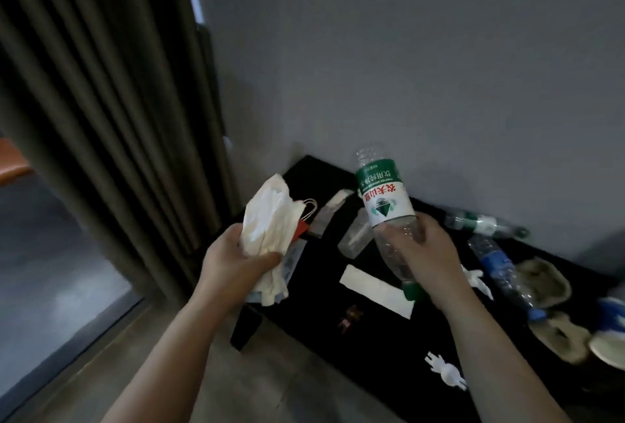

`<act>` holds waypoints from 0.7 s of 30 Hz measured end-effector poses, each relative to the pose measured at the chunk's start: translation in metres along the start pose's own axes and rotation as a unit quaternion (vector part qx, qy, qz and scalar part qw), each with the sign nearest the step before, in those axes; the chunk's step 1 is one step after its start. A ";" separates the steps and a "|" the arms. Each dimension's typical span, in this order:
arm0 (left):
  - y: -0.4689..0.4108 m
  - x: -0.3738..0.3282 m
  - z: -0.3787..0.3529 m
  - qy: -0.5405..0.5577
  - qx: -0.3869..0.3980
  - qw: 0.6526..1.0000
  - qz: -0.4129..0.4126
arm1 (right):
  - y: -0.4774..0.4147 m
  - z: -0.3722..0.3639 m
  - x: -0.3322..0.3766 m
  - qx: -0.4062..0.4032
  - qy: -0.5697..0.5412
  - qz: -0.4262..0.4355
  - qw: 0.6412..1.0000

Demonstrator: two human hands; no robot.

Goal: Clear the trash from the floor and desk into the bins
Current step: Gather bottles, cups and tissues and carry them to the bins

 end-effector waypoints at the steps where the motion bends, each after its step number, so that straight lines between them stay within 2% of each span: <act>1: -0.008 -0.010 -0.001 -0.006 0.025 0.999 -0.022 | 0.009 0.008 0.008 -0.034 -0.005 0.005 0.999; 6: -0.028 -0.060 -0.010 0.013 0.108 0.983 -0.145 | 0.067 0.042 0.034 -0.176 -0.047 0.029 0.983; 12: 0.003 -0.133 -0.041 0.070 0.218 0.943 -0.241 | 0.152 0.100 0.062 -0.319 -0.033 0.065 0.945; 16: 0.061 -0.196 -0.070 0.113 0.283 0.903 -0.303 | 0.228 0.156 0.071 -0.416 -0.041 0.085 0.905; 21: 0.174 -0.265 -0.099 0.196 0.365 0.834 -0.365 | 0.355 0.225 0.083 -0.528 -0.012 0.101 0.843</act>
Point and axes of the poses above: each hand's wrist, its own y-axis away from the middle knuckle, its own z-axis out of the back of the hand, x = y × z, the point moved 3 cm from there along -y, towards the middle knuckle, and after that the axes turned 4 degrees about -z, right-handed, at the moved point
